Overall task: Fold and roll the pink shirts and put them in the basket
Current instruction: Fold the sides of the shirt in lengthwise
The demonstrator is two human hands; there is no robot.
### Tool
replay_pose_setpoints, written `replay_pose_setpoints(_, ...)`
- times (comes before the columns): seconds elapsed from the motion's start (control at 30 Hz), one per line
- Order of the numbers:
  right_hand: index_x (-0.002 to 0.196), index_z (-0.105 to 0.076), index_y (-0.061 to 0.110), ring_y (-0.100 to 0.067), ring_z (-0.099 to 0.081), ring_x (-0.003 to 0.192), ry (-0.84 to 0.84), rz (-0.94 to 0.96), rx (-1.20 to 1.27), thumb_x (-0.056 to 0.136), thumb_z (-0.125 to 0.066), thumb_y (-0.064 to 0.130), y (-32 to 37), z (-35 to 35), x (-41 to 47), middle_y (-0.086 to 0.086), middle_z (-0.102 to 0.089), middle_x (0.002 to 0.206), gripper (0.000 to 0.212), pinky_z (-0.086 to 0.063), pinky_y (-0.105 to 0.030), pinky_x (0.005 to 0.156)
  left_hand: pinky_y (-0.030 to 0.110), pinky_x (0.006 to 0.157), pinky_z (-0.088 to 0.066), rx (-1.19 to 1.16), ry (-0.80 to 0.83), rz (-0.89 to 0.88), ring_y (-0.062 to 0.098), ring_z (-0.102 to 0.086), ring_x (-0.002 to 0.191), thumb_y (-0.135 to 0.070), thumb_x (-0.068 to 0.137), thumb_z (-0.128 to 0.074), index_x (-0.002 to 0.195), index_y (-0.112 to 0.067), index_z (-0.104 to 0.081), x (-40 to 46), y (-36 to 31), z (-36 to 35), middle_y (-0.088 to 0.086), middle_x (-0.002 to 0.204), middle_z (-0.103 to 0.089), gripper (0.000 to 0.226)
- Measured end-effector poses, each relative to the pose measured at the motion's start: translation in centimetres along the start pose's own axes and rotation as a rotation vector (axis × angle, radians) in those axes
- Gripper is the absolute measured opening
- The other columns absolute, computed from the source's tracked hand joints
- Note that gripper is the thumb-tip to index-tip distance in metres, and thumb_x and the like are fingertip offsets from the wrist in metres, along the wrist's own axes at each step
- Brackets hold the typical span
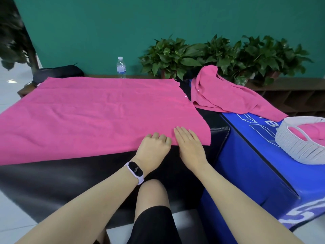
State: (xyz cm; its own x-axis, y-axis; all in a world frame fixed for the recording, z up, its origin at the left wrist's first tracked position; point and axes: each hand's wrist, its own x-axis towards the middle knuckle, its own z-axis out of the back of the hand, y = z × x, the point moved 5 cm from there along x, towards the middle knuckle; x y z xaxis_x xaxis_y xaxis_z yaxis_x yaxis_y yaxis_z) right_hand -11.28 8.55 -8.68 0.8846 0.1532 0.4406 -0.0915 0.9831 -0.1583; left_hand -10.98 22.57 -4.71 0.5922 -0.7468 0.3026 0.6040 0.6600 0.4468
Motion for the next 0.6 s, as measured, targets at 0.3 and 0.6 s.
replay_pose_setpoints(0.3,0.126,-0.063,-0.001,-0.038,-0.065,0.109,-0.108,-0.101,0.016,0.074,-0.060,-0.016,-8.2,2.9,-2.2,-0.017,-0.068,0.118,0.054,-0.050,-0.048,0.096,0.031,0.057,-0.028,-0.042,0.050,0.256,0.024,-0.058,0.075,-0.002,0.068,-0.067,0.088,-0.017,-0.058,-3.6,4.5,-0.7,0.000,0.082,-0.057,0.026)
replay_pose_setpoints(0.6,0.107,-0.071,0.012,-0.026,-0.061,0.077,-0.260,-0.535,0.406,0.103,-0.048,0.023,-12.2,5.0,1.6,-0.001,-0.067,0.081,0.026,-0.042,-0.032,0.068,0.041,0.069,-0.051,-0.692,-0.062,0.550,0.038,-0.064,0.083,-0.031,0.096,-0.059,0.093,-0.020,-0.067,-3.8,13.0,-1.4,0.006,0.079,-0.067,0.013)
